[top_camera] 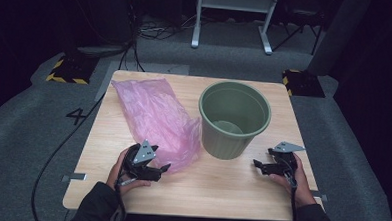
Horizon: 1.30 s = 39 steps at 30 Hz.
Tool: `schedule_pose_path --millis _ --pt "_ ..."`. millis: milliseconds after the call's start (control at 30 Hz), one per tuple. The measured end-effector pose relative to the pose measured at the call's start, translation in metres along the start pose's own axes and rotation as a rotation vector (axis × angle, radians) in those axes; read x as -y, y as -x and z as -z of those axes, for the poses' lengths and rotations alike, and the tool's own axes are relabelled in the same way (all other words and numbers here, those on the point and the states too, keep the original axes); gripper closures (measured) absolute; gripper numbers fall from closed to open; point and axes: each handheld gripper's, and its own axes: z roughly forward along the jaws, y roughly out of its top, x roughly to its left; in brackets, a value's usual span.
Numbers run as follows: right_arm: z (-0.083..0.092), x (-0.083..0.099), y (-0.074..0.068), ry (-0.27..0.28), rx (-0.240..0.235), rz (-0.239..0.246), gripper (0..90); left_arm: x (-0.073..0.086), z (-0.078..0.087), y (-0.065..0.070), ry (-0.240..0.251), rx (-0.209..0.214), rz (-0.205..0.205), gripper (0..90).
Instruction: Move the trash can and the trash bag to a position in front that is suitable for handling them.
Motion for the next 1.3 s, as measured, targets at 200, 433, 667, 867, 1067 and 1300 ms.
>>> schedule_pose_path --millis 200,433,667,867,1067,1300 --pt "0.0 0.0 0.0 0.0 0.0 0.001 17.2 0.004 -0.016 -0.01 -0.053 0.063 0.017 58.5" --pt "0.0 0.0 0.0 0.001 -0.002 0.0 17.4 0.012 -0.03 -0.01 -0.101 0.122 0.026 79.0" --pt "0.001 0.001 0.0 0.002 -0.017 0.011 17.6 0.012 -0.036 0.001 -0.113 0.144 0.007 82.3" --pt "0.001 0.001 0.0 0.003 -0.017 0.013 17.8 0.006 -0.043 0.015 -0.105 0.174 -0.007 79.3" --pt "0.001 0.001 0.0 0.002 -0.018 0.014 17.7 -0.002 -0.053 0.03 -0.1 0.202 -0.041 78.9" --pt "0.001 0.001 -0.001 0.003 -0.018 0.014 17.8 -0.009 -0.061 0.047 -0.103 0.238 -0.07 63.4"
